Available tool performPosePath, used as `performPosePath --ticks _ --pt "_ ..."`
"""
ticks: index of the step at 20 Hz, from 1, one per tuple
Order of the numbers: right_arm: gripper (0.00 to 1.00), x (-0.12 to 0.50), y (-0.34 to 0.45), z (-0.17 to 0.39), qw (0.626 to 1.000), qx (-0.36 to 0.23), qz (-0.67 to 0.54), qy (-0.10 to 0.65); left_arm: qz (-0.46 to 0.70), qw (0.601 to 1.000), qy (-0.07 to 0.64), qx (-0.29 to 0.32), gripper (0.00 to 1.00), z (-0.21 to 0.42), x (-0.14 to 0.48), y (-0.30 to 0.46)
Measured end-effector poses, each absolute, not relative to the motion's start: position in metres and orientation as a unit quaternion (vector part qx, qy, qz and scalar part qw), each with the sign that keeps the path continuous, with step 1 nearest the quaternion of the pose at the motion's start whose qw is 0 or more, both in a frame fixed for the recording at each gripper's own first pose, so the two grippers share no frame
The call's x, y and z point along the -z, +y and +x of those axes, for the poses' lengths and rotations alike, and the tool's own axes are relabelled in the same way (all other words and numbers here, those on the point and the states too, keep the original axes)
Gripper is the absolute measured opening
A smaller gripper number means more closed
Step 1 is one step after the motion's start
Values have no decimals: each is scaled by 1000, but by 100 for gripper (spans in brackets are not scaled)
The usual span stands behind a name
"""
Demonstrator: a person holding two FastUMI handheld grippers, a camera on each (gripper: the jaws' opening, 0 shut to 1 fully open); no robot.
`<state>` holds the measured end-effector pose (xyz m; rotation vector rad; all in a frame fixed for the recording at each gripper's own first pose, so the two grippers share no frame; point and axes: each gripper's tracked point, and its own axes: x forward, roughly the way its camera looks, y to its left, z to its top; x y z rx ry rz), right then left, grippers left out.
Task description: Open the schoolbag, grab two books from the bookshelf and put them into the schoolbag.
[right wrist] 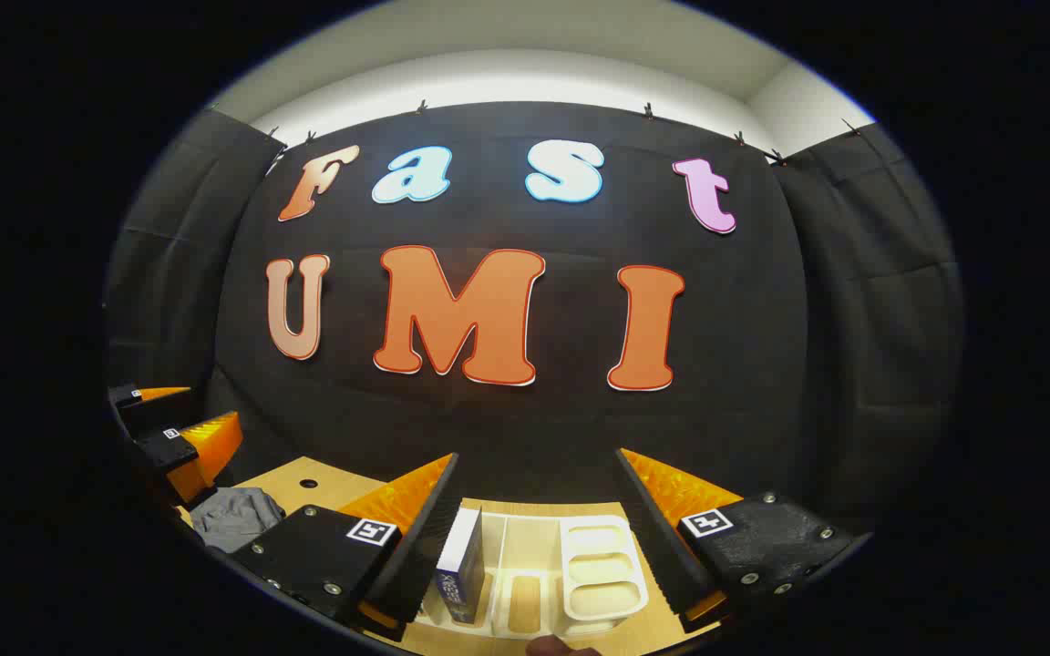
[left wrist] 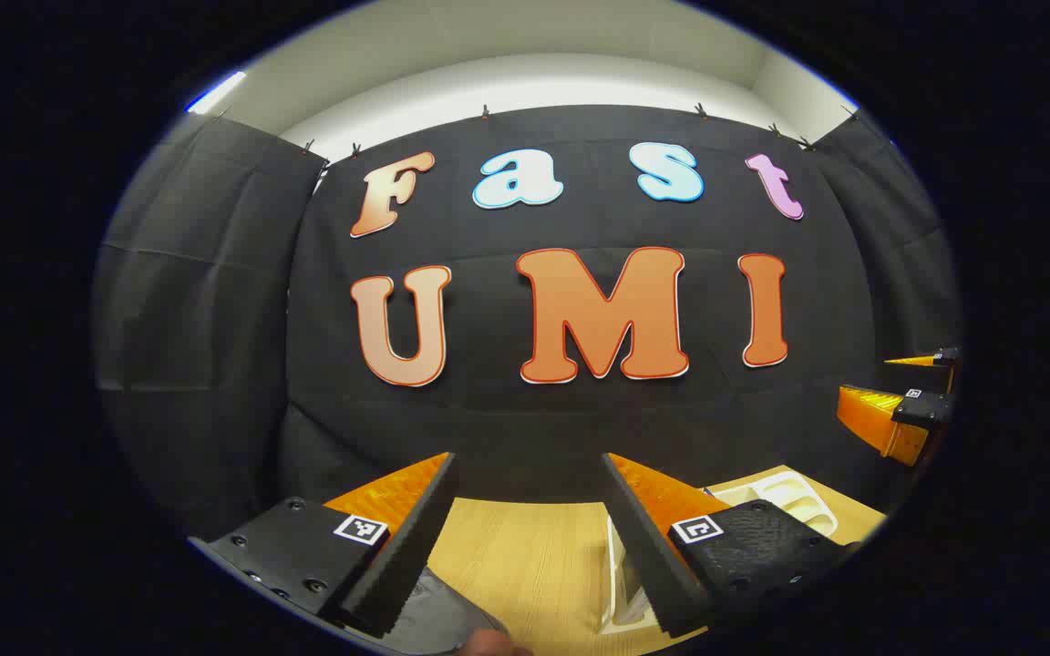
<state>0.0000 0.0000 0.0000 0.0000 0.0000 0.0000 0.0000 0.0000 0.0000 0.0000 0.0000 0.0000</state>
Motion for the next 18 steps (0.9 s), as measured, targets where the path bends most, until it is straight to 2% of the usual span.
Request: performPosePath --ticks 1,2,7,8,18 --pt "97 1 1 -1 1000 8 0 3 1 1000 -1 6 100 2 4 3" --pt "97 1 5 -1 1000 13 1 5 2 1000 -2 13 97 3 3 4" --pt "97 3 23 -2 1000 16 -4 13 2 1000 0 31 100 8 11 4" --pt "97 2 26 -3 1000 15 -5 12 1 999 2 33 98 8 13 5" --pt "97 3 27 -4 1000 6 -9 17 4 999 2 31 97 15 13 3"
